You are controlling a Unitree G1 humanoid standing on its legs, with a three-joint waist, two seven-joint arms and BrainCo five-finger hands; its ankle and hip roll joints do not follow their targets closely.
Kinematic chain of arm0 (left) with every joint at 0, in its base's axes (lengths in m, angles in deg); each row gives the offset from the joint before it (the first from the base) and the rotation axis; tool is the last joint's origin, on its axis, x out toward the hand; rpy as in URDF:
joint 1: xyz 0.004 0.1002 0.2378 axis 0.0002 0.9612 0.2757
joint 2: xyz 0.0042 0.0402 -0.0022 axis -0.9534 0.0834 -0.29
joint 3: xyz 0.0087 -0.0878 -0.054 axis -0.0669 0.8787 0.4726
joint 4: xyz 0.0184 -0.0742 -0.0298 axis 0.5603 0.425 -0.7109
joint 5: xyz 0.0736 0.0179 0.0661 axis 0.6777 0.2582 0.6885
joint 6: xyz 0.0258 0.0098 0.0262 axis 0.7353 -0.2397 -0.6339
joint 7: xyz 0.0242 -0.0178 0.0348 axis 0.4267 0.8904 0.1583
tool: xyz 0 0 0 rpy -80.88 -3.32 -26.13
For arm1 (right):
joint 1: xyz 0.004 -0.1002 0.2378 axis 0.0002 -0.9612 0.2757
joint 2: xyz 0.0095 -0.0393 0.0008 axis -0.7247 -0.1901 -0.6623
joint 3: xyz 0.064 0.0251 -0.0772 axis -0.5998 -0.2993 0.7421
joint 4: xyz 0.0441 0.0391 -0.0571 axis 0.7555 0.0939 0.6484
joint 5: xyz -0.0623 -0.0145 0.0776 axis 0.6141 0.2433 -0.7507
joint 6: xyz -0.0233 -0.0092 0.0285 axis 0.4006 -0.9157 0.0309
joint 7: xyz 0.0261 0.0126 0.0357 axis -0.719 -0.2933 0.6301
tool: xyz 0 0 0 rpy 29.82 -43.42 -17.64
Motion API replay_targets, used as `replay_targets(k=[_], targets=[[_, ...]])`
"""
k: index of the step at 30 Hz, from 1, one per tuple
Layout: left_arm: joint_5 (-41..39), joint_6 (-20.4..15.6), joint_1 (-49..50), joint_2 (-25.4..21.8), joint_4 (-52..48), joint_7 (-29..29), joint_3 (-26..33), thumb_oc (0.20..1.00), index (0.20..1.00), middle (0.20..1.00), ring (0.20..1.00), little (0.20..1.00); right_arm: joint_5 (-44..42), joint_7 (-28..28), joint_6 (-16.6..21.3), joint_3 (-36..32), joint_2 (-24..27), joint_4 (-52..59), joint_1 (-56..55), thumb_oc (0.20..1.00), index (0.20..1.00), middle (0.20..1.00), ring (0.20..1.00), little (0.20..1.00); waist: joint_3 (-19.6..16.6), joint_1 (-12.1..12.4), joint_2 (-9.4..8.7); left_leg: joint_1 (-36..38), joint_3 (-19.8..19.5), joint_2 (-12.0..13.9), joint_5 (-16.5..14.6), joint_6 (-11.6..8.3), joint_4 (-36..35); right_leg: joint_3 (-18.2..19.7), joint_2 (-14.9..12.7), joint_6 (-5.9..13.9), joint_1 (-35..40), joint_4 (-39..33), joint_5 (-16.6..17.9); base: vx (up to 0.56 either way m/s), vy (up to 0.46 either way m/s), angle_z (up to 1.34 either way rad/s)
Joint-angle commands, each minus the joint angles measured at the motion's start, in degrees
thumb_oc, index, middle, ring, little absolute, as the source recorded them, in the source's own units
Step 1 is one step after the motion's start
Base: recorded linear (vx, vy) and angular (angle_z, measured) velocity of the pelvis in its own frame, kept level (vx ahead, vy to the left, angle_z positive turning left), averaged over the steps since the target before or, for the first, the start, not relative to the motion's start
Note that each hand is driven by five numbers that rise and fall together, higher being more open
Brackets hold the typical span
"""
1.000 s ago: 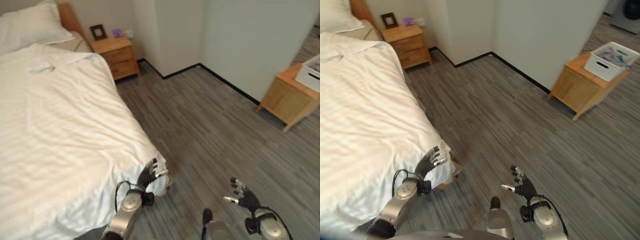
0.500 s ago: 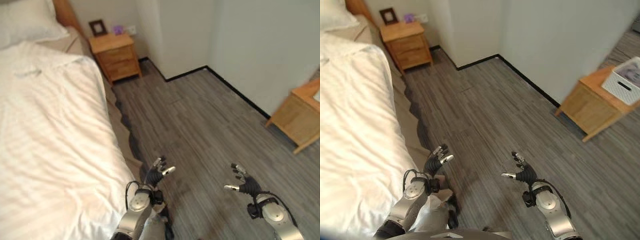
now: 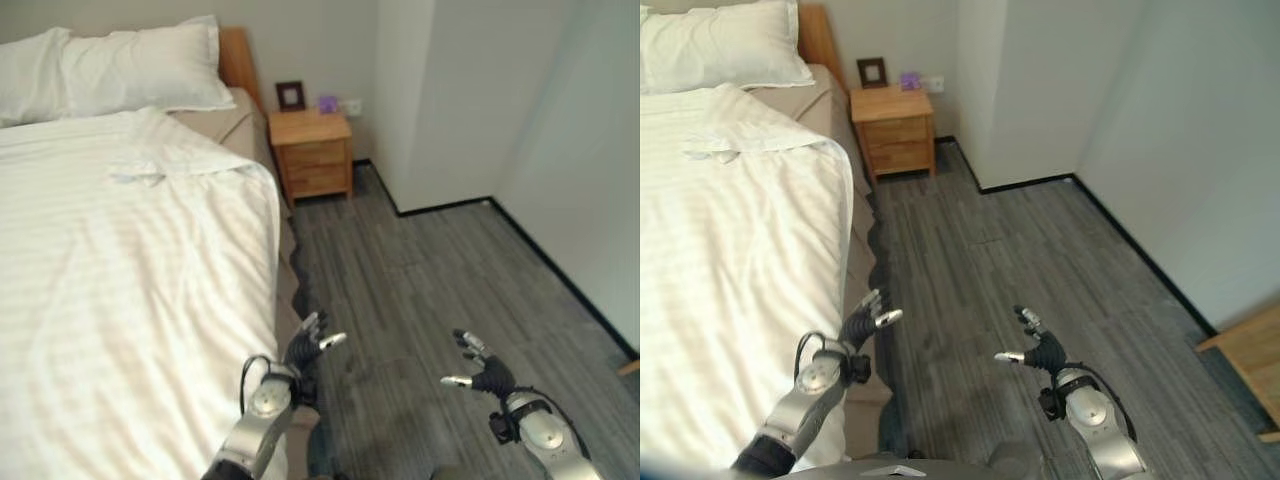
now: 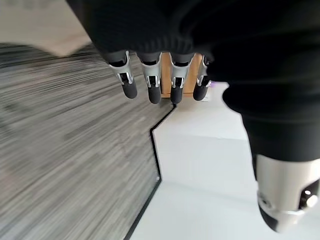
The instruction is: Making the bed.
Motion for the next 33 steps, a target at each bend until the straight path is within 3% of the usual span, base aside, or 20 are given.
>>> replay_targets(k=[1,3,5,6,9,10,12,14,16,18,19,21,23,24,26,27,28,30,32,33], targets=[[0.84,-2.38,1.92,-1.39,-1.74,-0.11,-0.38,1.0,1.0,1.0,1.0,1.0,-1.31,-1.51,2.53,-2.63,-1.13,0.59,3.42,1.0,1.0,1.0,1.0,1.0,-1.53,0.62,-3.94,-2.49,8.36,-0.76,2.21,-6.75,-2.23,3.53,4.53,2.13,9.4,-14.85,12.45,0.43,-0.14,1.16],[1.24,-2.64,2.23,-1.09,-1.16,-0.07,0.25,1.0,1.0,1.0,1.0,1.0,-1.59,-2.0,2.82,-2.98,-1.31,-0.17,3.23,1.0,1.0,1.0,1.0,1.0,-1.64,-0.45,-4.55,-0.21,6.36,-1.0,0.27,-7.92,-2.23,6.33,7.13,2.66,8.26,-24.89,13.18,0.43,-0.112,1.08],[1.23,-2.82,2.25,-1.11,-1.01,-0.18,0.66,1.0,1.0,1.0,1.0,1.0,-1.53,-1.97,2.69,-3.02,-1.2,-0.02,3.12,1.0,1.0,1.0,1.0,1.0,-1.75,-0.72,-4.74,0.23,5.78,-1.1,-0.06,-8.48,-2.23,5.59,7.25,3.09,8.04,-27.59,14.67,0.35,-0.094,1.03],[1.71,-2.99,2.27,-1.02,-0.28,-0.07,1.4,1.0,1.0,1.0,1.0,1.0,-1.43,-1.91,2.66,-3.03,-1.47,-0.31,2.87,1.0,1.0,1.0,1.0,1.0,-1.94,-1.19,-4.85,1.66,4.6,-1.1,-1.14,-9.24,-2.23,5.33,7.91,3.91,5.9,-31.87,17.13,0.47,-0.129,0.46],[2.15,-3.0,2.54,-0.94,0.55,0.21,2.14,1.0,1.0,1.0,1.0,1.0,-0.96,-1.75,2.37,-3.07,-1.97,-1.48,2.02,1.0,1.0,1.0,1.0,1.0,-1.83,-2.82,-4.47,5.59,1.83,-0.58,-3.29,-10.21,-2.23,7.42,8.32,4.63,1.49,-32.33,18.2,0.63,-0.19,0.13],[2.11,-3.16,2.72,-0.69,1.55,0.09,2.03,1.0,1.0,1.0,1.0,1.0,-0.8,-1.47,2.13,-2.96,-2.21,-2.54,0.87,1.0,1.0,1.0,1.0,1.0,-2.23,-3.54,-4.43,8.73,-0.66,-0.11,-4.09,-10.9,-2.23,8.86,8.73,3.97,2.57,-31.48,18.65,0.55,-0.206,0.72],[2.12,-3.18,2.74,-0.67,1.57,0.09,2.02,1.0,1.0,1.0,1.0,1.0,-0.8,-1.47,2.15,-2.95,-2.19,-2.55,0.85,1.0,1.0,1.0,1.0,1.0,-1.99,-3.71,-4.32,9.0,-0.81,0.08,-4.15,-10.95,-2.23,8.62,8.81,3.96,2.95,-31.51,18.55,0.36,-0.162,0.69],[1.52,-3.53,2.74,0.47,1.98,0.3,1.44,1.0,1.0,1.0,1.0,1.0,-0.23,-1.1,2.08,-2.46,-1.2,-4.31,0.12,1.0,1.0,1.0,1.0,1.0,-1.97,-3.8,-3.35,7.71,-2.4,2.42,-0.59,-12.94,6.17,8.16,9.22,1.92,5.54,-32.2,19.34,0.54,-0.31,0.35],[-0.33,-3.68,3.32,0.5,1.26,0.53,1.97,1.0,1.0,1.0,1.0,1.0,-0.42,-0.94,2.13,-2.01,-0.27,-5.88,0.28,1.0,1.0,1.0,1.0,1.0,-1.45,-3.3,-3.15,1.21,-4.57,4.42,8.99,-15.45,22.13,7.1,9.97,-0.6,9.2,-32.02,17.79,0.43,-0.358,0.58],[-1.64,-3.48,3.63,0.03,0.53,0.66,2.21,1.0,1.0,1.0,1.0,1.0,-1.01,-1.35,2.31,-1.66,0.73,-5.45,0.18,1.0,1.0,1.0,1.0,1.0,0.51,-1.85,-4.26,-6.22,-3.71,7.05,16.06,-16.03,37.78,6.19,10.81,-3.77,13.51,-31.98,14.52,0.42,-0.459,0.48],[-1.79,-3.48,3.87,-0.49,0.02,0.25,2.25,1.0,1.0,1.0,1.0,1.0,-1.31,-1.37,2.28,-1.57,1.29,-5.2,0.36,1.0,1.0,1.0,1.0,1.0,1.53,-0.65,-5.32,-9.79,-3.76,6.03,15.7,-15.23,45.22,6.31,10.75,-4.93,15.33,-32.13,13.36,0.42,-0.455,0.23],[-1.93,-3.46,4.23,-1.22,-0.84,0.1,1.89,1.0,1.0,1.0,1.0,1.0,-1.39,-1.61,1.83,-1.54,2.35,-4.64,1.0,1.0,1.0,1.0,1.0,1.0,3.66,1.42,-6.33,-17.3,-2.61,5.35,12.89,-14.05,51.1,7.56,10.98,-6.0,18.73,-32.33,11.23,0.4,-0.325,-0.17],[-2.25,-3.21,4.45,-1.17,-0.73,0.49,2.07,1.0,1.0,1.0,1.0,1.0,-1.21,-1.67,1.63,-1.62,2.85,-4.27,1.42,1.0,1.0,1.0,1.0,1.0,4.52,2.67,-6.12,-22.42,-1.37,6.2,10.79,-13.67,46.58,8.11,10.69,-5.63,21.34,-32.33,9.46,0.44,-0.136,-0.03],[-2.33,-3.23,4.75,-1.09,-0.8,0.42,2.26,1.0,1.0,1.0,1.0,1.0,-1.09,-1.56,1.59,-1.76,2.97,-3.75,1.5,1.0,1.0,1.0,1.0,1.0,4.24,3.18,-6.04,-23.95,-0.19,5.94,11.06,-13.58,40.45,8.3,10.56,-5.35,22.33,-32.33,8.35,0.51,-0.037,0.1],[-2.31,-3.44,5.47,-0.96,-1.21,-0.07,2.52,1.0,1.0,1.0,1.0,1.0,-0.93,-1.51,1.84,-1.91,2.78,-3.52,1.74,1.0,1.0,1.0,1.0,1.0,3.21,3.94,-5.16,-24.24,1.23,4.29,11.44,-12.71,25.03,9.05,10.98,-4.27,23.91,-32.33,6.33,0.62,0.026,-0.07],[-1.67,-3.43,6.14,-0.68,-1.13,-0.3,2.76,1.0,1.0,1.0,1.0,1.0,-0.69,-1.54,2.25,-1.81,2.46,-3.56,1.77,1.0,1.0,1.0,1.0,1.0,2.57,4.2,-3.94,-23.73,2.77,4.28,13.3,-13.23,11.78,9.44,12.01,-3.39,25.39,-32.33,4.55,0.66,0.066,-0.08],[-1.17,-3.47,6.14,-0.33,-0.73,-0.54,2.71,1.0,1.0,1.0,1.0,1.0,-0.19,-1.17,2.39,-1.55,2.33,-3.8,1.75,1.0,1.0,1.0,1.0,1.0,1.75,4.17,-3.2,-23.29,4.05,4.72,14.85,-13.21,4.71,9.45,12.28,-2.94,26.5,-32.33,3.73,0.49,0.055,-0.1],[0.07,-3.31,6.24,0.49,-0.46,-0.67,2.23,1.0,1.0,1.0,1.0,1.0,0.63,-0.77,2.48,-1.07,2.36,-3.98,1.89,1.0,1.0,1.0,1.0,1.0,0.73,4.04,-2.93,-23.84,4.97,4.55,15.1,-13.2,-2.23,9.58,11.57,-2.0,29.34,-32.33,1.87,0.66,0.02,-0.22],[-0.92,-3.51,7.13,0.18,-1.74,-0.8,2.58,1.0,1.0,1.0,1.0,1.0,1.29,0.16,1.8,-0.9,1.85,-3.8,2.19,1.0,1.0,1.0,1.0,1.0,-0.86,4.21,-2.81,-21.59,2.97,3.49,15.83,-12.55,-2.23,10.77,10.93,-1.33,32.71,-32.1,0.17,0.85,0.032,-0.27],[-1.23,-3.04,6.54,0.0,-2.39,-1.37,1.53,1.0,1.0,1.0,1.0,1.0,2.74,0.1,2.25,-0.27,1.24,-3.54,2.08,1.0,1.0,1.0,1.0,1.0,-1.36,4.43,-2.96,-20.24,2.7,2.11,16.26,-11.32,-2.23,10.76,9.74,-0.08,31.1,-23.09,1.49,0.58,0.054,-0.56]])
